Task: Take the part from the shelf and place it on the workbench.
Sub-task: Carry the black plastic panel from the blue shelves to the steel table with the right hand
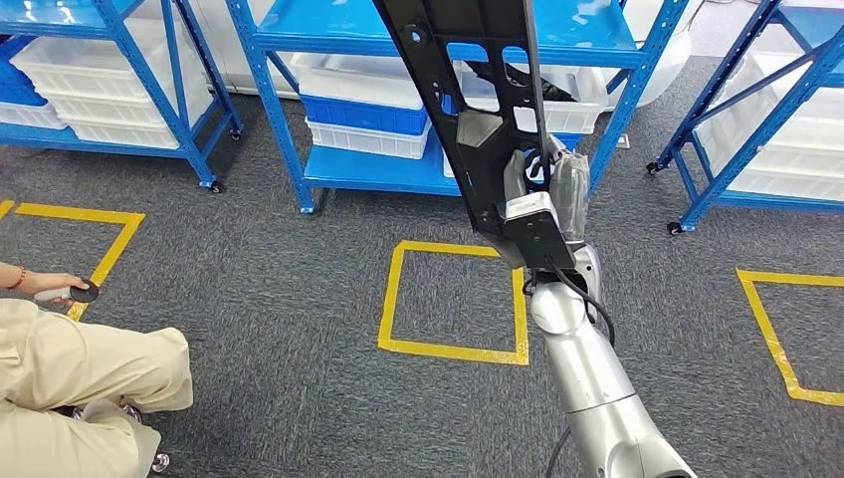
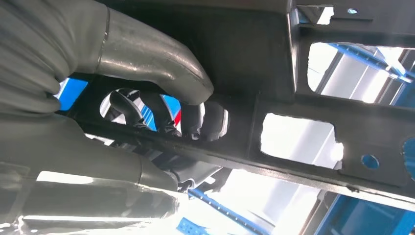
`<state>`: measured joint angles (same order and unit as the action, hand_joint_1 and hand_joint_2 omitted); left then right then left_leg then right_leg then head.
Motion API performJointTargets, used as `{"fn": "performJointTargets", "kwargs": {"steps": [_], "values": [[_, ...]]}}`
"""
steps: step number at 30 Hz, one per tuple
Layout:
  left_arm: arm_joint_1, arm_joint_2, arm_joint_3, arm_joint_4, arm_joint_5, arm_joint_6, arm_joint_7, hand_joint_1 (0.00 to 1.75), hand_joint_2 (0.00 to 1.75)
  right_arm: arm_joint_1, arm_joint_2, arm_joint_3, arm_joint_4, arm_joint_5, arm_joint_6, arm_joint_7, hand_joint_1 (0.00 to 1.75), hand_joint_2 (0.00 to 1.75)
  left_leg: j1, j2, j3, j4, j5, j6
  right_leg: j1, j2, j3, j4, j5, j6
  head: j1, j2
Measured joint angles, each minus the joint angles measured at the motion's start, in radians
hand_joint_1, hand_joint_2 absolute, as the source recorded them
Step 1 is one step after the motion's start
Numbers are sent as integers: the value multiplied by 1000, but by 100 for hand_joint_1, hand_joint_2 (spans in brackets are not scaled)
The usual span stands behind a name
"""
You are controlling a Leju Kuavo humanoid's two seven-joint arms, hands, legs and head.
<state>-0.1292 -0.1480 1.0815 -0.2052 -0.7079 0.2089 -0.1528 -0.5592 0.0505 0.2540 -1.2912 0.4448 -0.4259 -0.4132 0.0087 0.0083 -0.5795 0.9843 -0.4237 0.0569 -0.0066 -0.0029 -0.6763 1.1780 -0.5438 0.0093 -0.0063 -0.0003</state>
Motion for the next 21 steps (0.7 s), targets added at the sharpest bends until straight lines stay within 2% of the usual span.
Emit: {"fn": "performJointTargets", "kwargs": {"steps": [1,7,11,12,14,15,16,17,18,19,20,21], "values": [[0,0,0,0,0,1,1,0,175,-2,0,0,1,-2,1,0,175,175,0,0,-4,0,3,0,-1,0,-7,21,-12,0,0,0],[0,0,0,0,0,1,1,0,175,-2,0,0,2,-2,1,0,175,175,0,1,-5,0,4,0,-2,0,-9,29,-15,0,0,0],[0,0,0,0,-2,2,3,0,175,-4,1,1,4,-5,1,0,175,175,0,1,-12,0,9,-1,-5,0,-18,62,-30,2,-1,0],[0,0,0,0,-3,5,5,0,175,-4,2,2,7,-6,0,0,175,175,1,1,-19,0,14,-3,-8,0,-22,86,-36,7,0,0],[0,-1,0,0,-20,25,30,0,175,-5,5,3,14,-9,-2,0,175,175,7,2,-47,1,31,-13,-18,0,-2,102,-10,37,1,0],[1,-1,-1,0,-34,40,53,0,175,-7,11,5,16,-5,-7,2,175,175,11,2,-70,8,47,-27,-21,2,49,39,0,51,2,0],[2,-3,-2,0,-44,48,64,0,175,-9,23,11,18,5,-12,13,175,175,17,1,-98,32,41,-46,-22,4,94,-35,19,42,0,0],[3,-5,-2,0,-47,49,67,0,175,-12,34,16,18,15,-16,24,175,175,22,1,-126,75,20,-61,-19,5,128,-102,27,23,-3,0],[5,-6,-2,-1,-46,48,64,0,175,-16,46,22,18,25,-19,35,175,175,25,0,-159,138,-11,-76,-14,7,152,-159,28,-2,-5,0],[6,-8,-2,-1,-41,43,54,0,175,-19,54,26,20,31,-20,43,175,175,28,-2,-185,210,-53,-83,-9,7,138,-156,39,-26,-9,0],[6,-8,-1,-1,-39,43,54,0,175,-20,56,27,23,32,-19,43,175,175,27,-2,-199,267,-77,-83,-2,6,130,-156,45,-32,-9,0],[7,-8,-1,-1,-38,42,54,0,175,-20,57,28,26,32,-19,43,175,175,26,-2,-200,297,-83,-81,5,6,124,-156,50,-36,-8,0]]}}
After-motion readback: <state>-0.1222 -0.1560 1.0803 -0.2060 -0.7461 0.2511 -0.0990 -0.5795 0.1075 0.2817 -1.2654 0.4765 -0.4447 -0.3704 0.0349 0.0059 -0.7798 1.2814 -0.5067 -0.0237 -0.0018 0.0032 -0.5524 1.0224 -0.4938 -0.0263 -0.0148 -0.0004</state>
